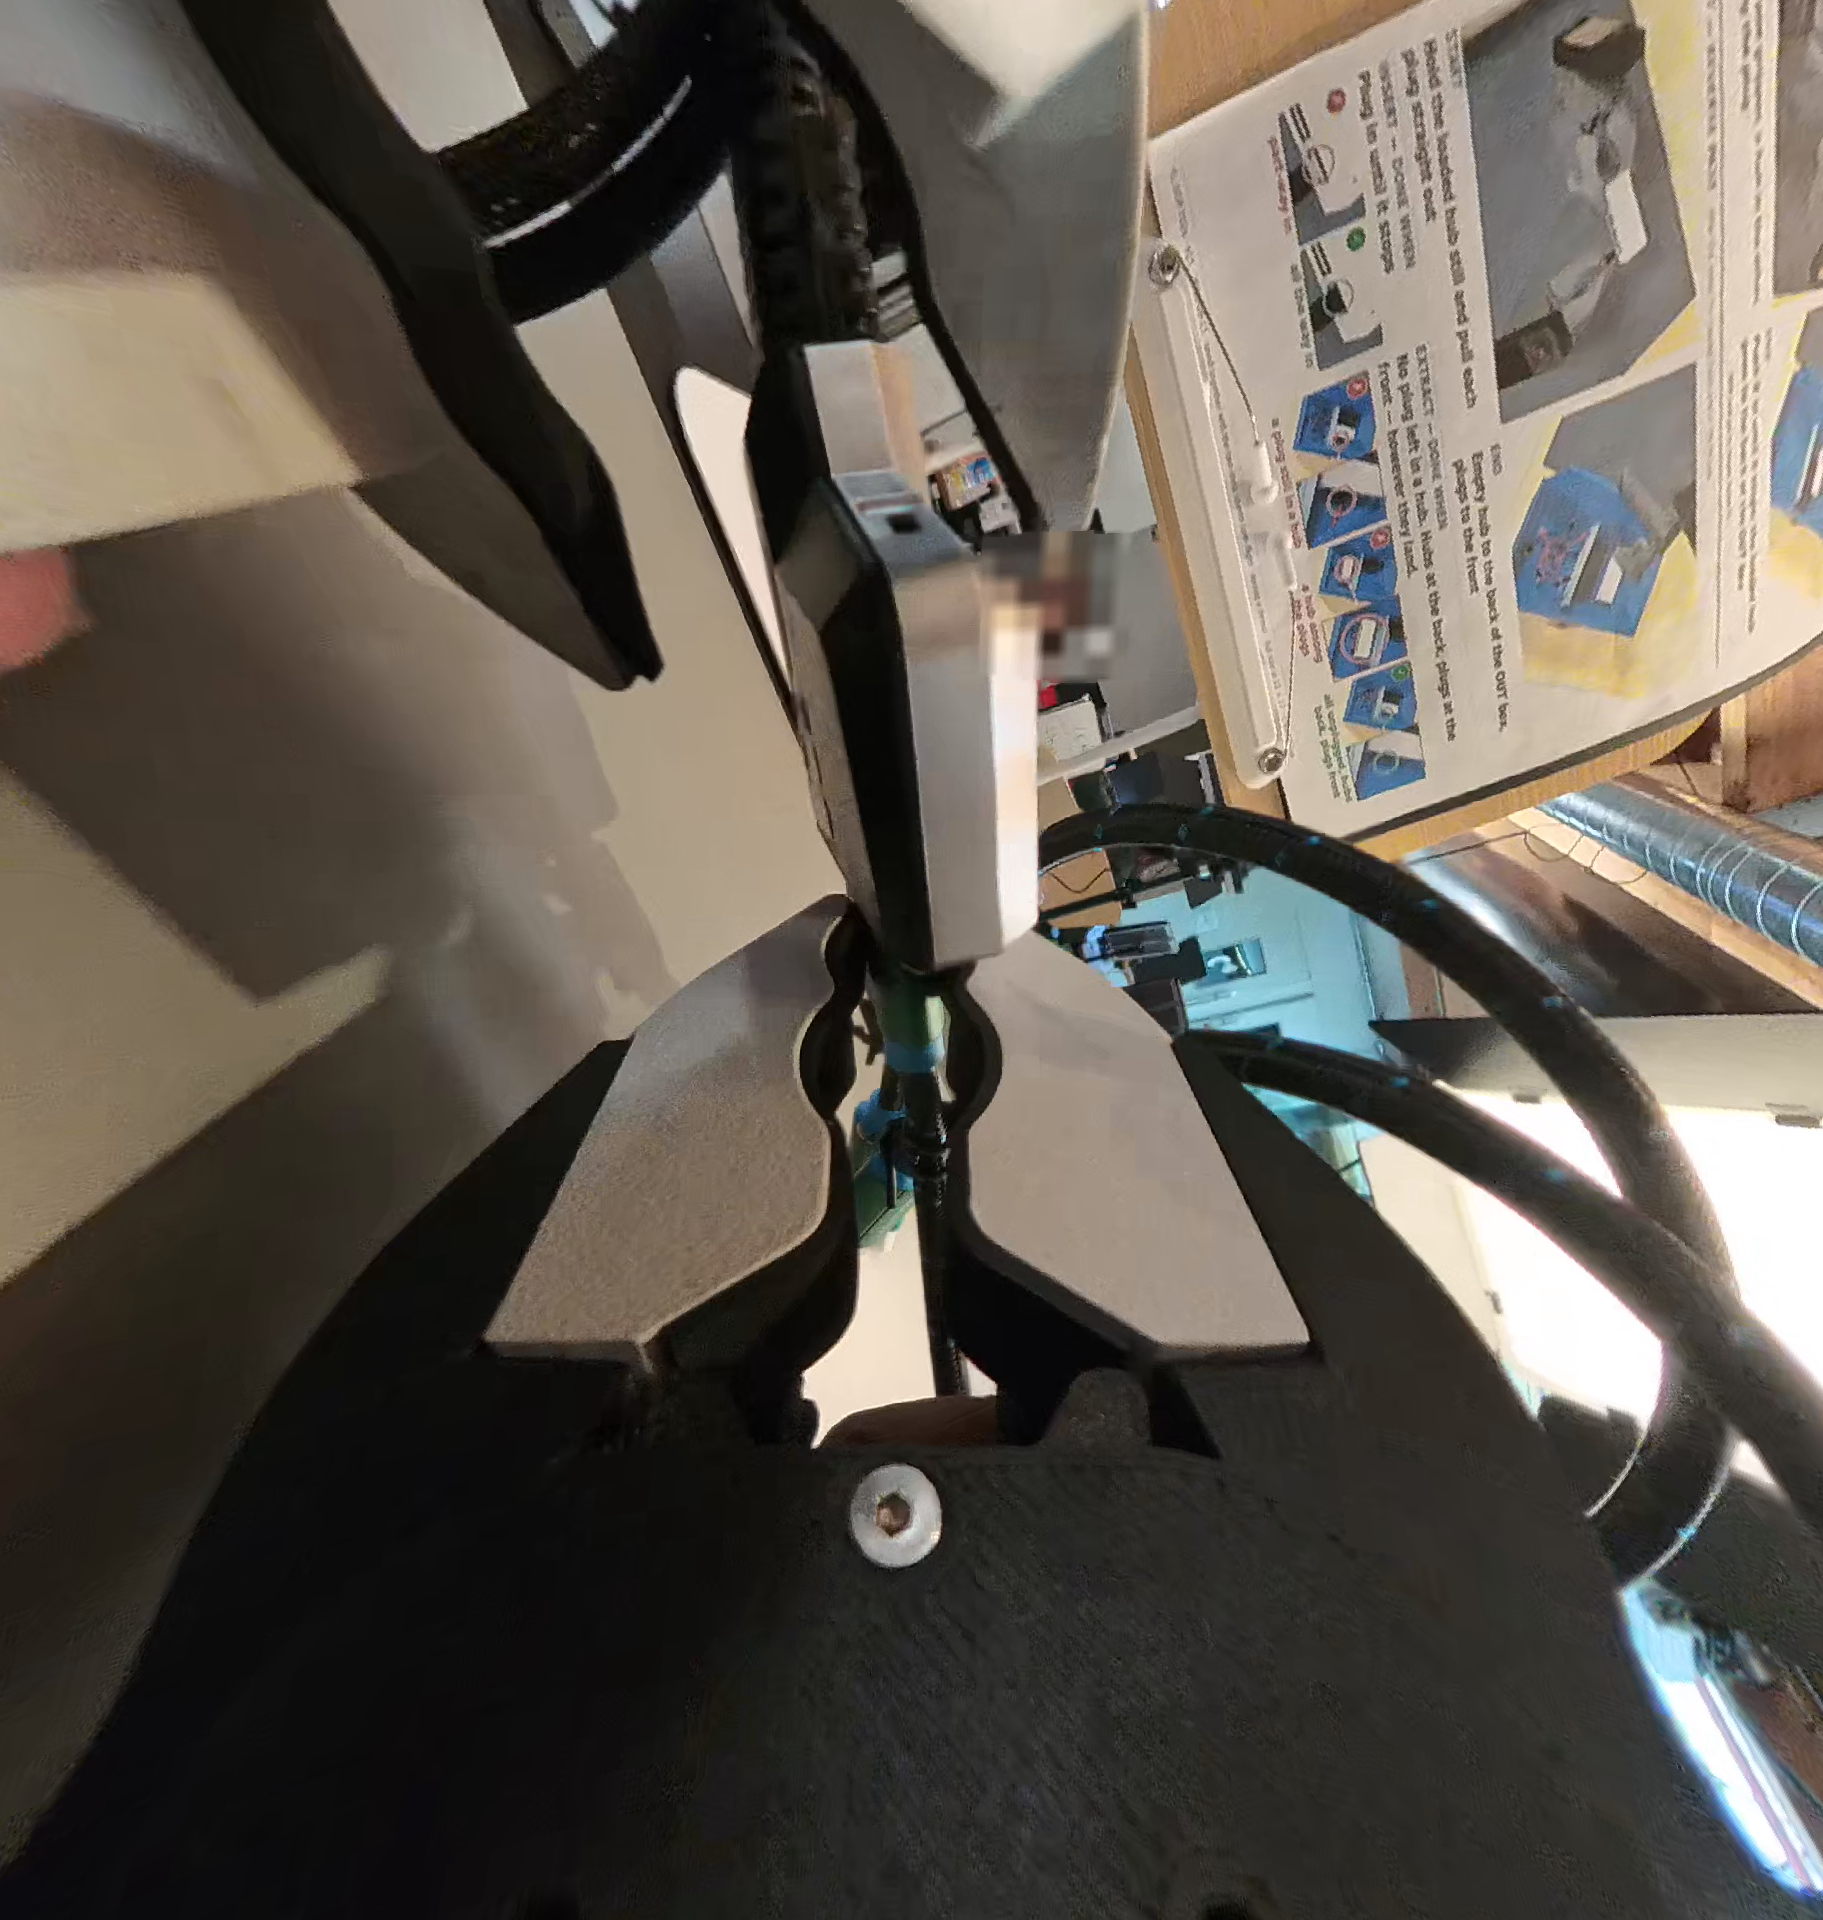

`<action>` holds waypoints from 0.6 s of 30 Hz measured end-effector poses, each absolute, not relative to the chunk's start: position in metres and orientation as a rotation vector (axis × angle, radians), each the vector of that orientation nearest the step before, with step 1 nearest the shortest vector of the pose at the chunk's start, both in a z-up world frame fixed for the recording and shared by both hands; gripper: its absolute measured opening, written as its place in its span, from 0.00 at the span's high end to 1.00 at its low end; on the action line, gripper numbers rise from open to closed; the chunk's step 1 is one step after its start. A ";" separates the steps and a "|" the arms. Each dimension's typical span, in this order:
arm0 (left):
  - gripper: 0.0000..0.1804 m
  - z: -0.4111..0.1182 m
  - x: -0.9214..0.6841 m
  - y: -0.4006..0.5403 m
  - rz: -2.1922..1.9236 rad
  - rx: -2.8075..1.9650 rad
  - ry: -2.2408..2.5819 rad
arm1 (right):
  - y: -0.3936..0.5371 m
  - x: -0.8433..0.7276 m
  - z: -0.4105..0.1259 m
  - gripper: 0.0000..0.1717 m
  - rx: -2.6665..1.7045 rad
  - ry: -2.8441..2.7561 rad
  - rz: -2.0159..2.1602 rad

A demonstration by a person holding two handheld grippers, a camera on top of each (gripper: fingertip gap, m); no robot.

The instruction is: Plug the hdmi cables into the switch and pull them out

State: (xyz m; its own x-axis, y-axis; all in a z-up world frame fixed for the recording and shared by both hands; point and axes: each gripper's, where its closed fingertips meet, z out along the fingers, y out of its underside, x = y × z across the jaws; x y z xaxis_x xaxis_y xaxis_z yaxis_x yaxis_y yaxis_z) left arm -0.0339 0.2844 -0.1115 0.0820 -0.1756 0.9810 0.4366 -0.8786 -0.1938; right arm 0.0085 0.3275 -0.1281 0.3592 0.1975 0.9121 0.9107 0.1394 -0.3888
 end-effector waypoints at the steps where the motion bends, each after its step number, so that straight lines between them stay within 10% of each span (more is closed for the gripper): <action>1: 0.72 -0.112 -0.036 0.286 -1.843 -1.922 -0.280 | 0.326 0.006 -0.129 0.93 -1.344 -1.127 -0.708; 9: 0.59 -0.123 -0.026 0.291 -1.771 -2.009 -0.304 | 0.311 -0.033 -0.139 0.93 -1.247 -1.285 -0.630; 18: 0.77 -0.132 -0.040 0.310 -1.791 -1.845 -0.405 | 0.317 -0.026 -0.143 0.93 -1.265 -1.297 -0.680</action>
State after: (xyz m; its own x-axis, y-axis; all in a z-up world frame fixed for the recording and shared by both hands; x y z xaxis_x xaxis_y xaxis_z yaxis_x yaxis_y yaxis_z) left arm -0.0398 0.3102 -0.1324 0.0753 -0.1483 0.9861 0.5579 -0.8134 -0.1650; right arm -0.0260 0.3170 -0.1432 0.2230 0.2662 0.9378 0.9225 0.2533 -0.2913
